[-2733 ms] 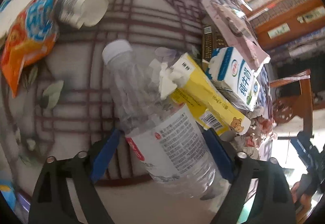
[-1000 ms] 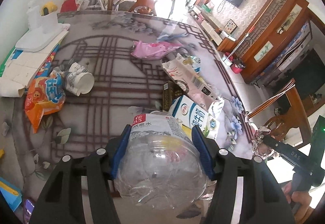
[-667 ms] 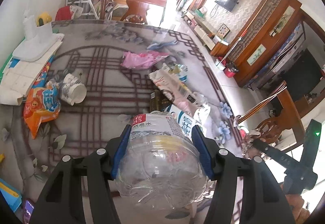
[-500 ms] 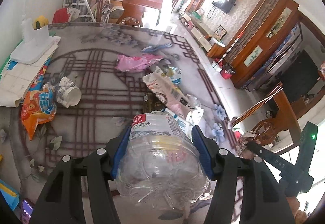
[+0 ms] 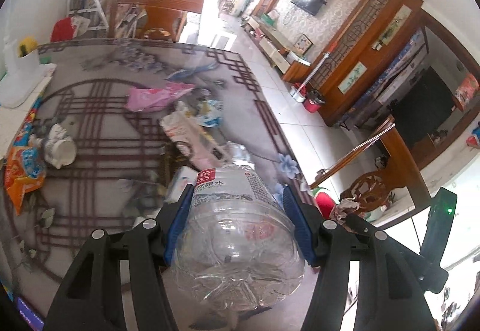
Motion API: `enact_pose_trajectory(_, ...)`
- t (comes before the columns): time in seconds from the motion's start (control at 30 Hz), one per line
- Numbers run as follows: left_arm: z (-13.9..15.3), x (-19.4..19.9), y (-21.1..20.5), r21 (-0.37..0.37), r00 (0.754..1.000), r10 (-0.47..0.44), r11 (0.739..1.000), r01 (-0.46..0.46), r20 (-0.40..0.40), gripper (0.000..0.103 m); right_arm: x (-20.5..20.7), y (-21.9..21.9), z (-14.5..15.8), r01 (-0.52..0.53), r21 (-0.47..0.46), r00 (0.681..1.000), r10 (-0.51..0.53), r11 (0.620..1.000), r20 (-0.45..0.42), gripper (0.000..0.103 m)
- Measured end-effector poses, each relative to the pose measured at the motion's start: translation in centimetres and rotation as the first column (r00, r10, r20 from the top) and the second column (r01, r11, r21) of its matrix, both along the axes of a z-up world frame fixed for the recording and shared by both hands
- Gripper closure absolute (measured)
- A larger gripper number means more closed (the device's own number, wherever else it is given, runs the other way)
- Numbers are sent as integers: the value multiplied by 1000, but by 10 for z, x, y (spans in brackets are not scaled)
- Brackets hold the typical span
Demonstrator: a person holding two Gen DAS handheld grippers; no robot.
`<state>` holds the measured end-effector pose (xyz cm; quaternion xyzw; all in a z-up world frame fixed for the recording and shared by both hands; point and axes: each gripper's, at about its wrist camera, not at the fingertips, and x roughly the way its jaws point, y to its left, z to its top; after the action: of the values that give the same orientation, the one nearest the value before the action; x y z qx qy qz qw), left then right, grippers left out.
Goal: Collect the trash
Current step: 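Carry the bottle and paper wad over the red bucket and release both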
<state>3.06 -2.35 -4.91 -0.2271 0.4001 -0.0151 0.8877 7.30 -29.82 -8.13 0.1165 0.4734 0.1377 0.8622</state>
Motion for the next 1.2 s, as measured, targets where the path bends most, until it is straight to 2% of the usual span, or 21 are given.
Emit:
enact_pose_trajectory(0.13,-3,19,-27,14,999,-45,999,45,-18,46,5,-22,-5,26,12,1000,-25,1000,-14,60)
enact_pose_trajectory(0.37,-5,49,-75,-9,995,-98,995,98,-15,46,19,-55,-12,46,9,998,-46,999,-37,60)
enact_pose_trajectory(0.73,-5,78,-145,-30,985,-174,984,173,-16,46,46,-128,2,110,4,994,-110,994,-2,59)
enact_pose_trajectory(0.87,-9,91,-171,-32,981,-194,981,193,-30,46,52,-159,-2,144,11,990,-143,990,-18,59)
enact_pose_trajectory(1.03,-18,104,-208,-38,969,-241,970,239,-51,46,57,-193,-14,174,14,984,-173,985,-50,59)
enact_pose_trajectory(1.2,-32,118,-251,-20,948,-304,952,304,-95,46,62,-220,-21,200,27,978,-198,979,-73,59)
